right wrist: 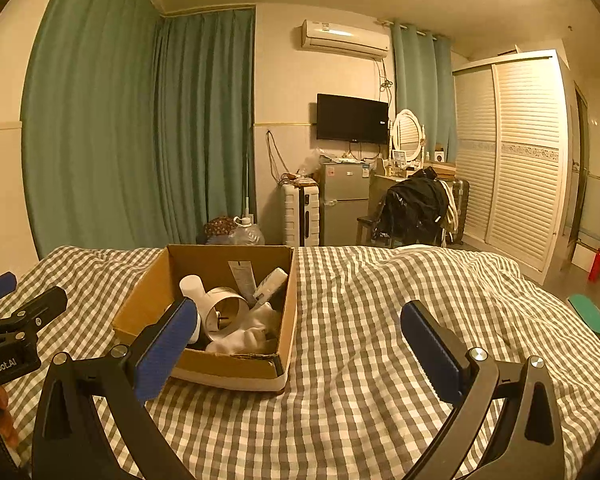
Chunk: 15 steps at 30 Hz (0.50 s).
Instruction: Organize objects
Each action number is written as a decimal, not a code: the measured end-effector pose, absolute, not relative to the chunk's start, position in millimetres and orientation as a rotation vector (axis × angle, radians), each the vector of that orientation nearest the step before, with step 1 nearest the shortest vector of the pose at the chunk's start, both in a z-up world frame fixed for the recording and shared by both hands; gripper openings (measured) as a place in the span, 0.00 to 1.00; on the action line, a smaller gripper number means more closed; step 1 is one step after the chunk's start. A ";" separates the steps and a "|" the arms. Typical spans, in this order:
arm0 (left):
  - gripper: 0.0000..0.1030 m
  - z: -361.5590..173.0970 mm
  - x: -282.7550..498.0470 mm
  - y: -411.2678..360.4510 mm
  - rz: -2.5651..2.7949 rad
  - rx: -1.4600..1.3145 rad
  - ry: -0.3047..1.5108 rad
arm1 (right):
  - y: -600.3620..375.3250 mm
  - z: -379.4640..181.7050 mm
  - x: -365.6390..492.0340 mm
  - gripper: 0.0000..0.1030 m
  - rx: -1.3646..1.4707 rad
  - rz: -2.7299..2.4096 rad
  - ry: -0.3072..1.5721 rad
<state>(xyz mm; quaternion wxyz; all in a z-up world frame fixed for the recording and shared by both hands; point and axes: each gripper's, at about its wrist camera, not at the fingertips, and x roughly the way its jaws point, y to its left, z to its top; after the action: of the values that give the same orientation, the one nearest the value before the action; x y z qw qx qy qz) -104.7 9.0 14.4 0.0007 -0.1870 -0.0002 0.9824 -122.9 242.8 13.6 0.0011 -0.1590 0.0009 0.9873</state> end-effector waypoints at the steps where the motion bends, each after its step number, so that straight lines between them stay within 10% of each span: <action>1: 1.00 13.9 -104.6 9.4 3.085 -0.589 0.000 | 242.9 14.1 -122.6 0.99 -0.499 3.099 0.003; 15: 1.00 9.4 -107.7 9.0 3.065 -0.627 -0.028 | 240.9 11.8 -123.6 0.99 -0.514 3.097 -0.007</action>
<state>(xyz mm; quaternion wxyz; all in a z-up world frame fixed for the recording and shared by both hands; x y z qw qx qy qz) -107.7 9.0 9.4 0.0064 -0.2003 -0.0090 0.9797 -123.6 240.9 11.8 0.0012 -0.1636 -0.0023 0.9865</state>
